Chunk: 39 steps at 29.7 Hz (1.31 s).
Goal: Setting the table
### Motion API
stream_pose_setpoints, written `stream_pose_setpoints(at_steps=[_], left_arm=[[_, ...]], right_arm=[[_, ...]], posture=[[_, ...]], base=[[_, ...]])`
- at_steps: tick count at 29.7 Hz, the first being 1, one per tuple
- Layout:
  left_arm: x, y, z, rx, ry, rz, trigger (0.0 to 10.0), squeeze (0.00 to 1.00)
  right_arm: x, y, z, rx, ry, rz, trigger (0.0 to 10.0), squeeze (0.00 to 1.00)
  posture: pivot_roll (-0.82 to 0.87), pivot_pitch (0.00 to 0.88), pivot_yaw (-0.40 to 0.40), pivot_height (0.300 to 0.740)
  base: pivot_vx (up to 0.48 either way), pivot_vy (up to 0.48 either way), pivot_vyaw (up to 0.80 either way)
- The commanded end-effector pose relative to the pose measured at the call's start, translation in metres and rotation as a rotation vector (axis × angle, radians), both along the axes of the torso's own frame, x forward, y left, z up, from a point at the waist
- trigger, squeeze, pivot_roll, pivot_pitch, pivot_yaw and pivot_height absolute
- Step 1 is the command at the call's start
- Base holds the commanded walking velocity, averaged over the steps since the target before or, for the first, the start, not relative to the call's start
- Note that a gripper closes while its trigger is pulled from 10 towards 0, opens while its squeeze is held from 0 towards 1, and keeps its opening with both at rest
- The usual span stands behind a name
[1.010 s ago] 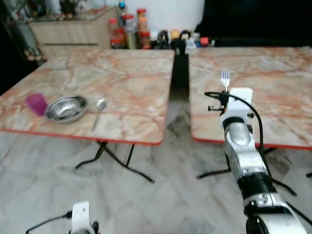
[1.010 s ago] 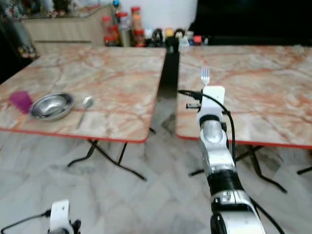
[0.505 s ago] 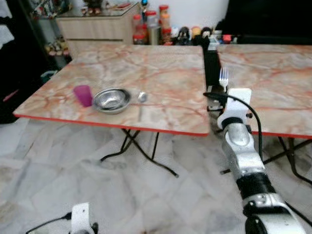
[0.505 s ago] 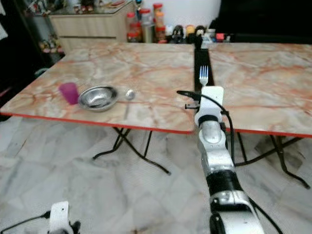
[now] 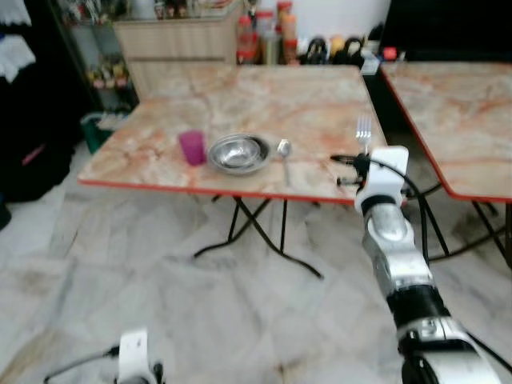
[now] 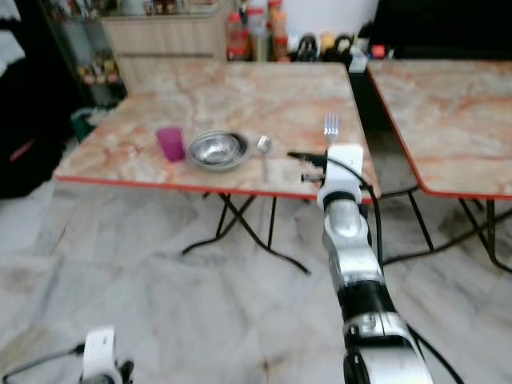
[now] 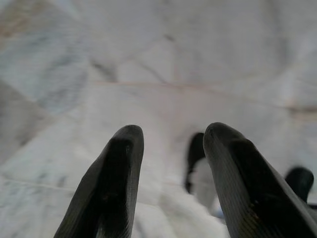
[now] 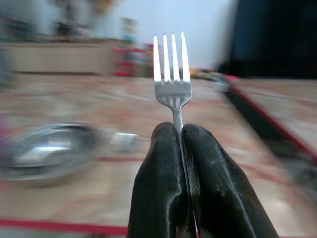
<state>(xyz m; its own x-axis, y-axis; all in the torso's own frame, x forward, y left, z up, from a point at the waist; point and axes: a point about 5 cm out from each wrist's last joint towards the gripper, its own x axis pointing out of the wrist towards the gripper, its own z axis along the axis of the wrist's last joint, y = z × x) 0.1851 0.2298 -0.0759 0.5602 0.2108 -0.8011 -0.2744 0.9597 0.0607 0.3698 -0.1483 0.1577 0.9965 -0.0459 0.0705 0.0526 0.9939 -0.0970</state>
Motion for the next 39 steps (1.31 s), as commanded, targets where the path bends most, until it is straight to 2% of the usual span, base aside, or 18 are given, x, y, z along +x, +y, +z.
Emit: stream_pose_setpoints(at_steps=[1, 9, 22, 27, 39], left_arm=[[0.0009, -0.0044, -0.0005, -0.009, -0.007, -0.002, 10.0, 0.0], [0.0042, -0.0039, 0.0015, -0.009, -0.028, 0.001, 10.0, 0.0], [0.0062, -0.0054, 0.0021, -0.006, -0.028, -0.01, 10.0, 0.0], [0.0069, -0.0056, 0.0024, -0.005, -0.028, -0.013, 10.0, 0.0], [0.0064, -0.0062, 0.0019, 0.001, -0.019, -0.013, 10.0, 0.0]], right_arm=[[0.0017, -0.0096, 0.0072, -0.011, -0.021, -0.025, 10.0, 0.0], [0.0011, -0.0092, 0.0059, -0.015, -0.019, -0.019, 10.0, 0.0], [0.0014, -0.0103, 0.0059, -0.008, -0.019, -0.016, 10.0, 0.0], [0.0007, -0.0091, 0.0059, 0.034, -0.027, -0.008, 10.0, 0.0], [0.0008, -0.0074, 0.0044, 0.003, -0.012, 0.011, 10.0, 0.0]], posture=[[0.02, 0.0, 0.038, 0.74], [0.02, 0.0, 0.038, 0.74], [0.02, 0.0, 0.036, 0.74], [0.03, 0.0, 0.038, 0.74], [0.02, 0.0, 0.037, 0.74]], base=[[0.0, 0.0, 0.0], [0.0, 0.0, 0.0], [0.327, 0.0, 0.0], [0.334, 0.0, 0.0], [0.346, 0.0, 0.0]])
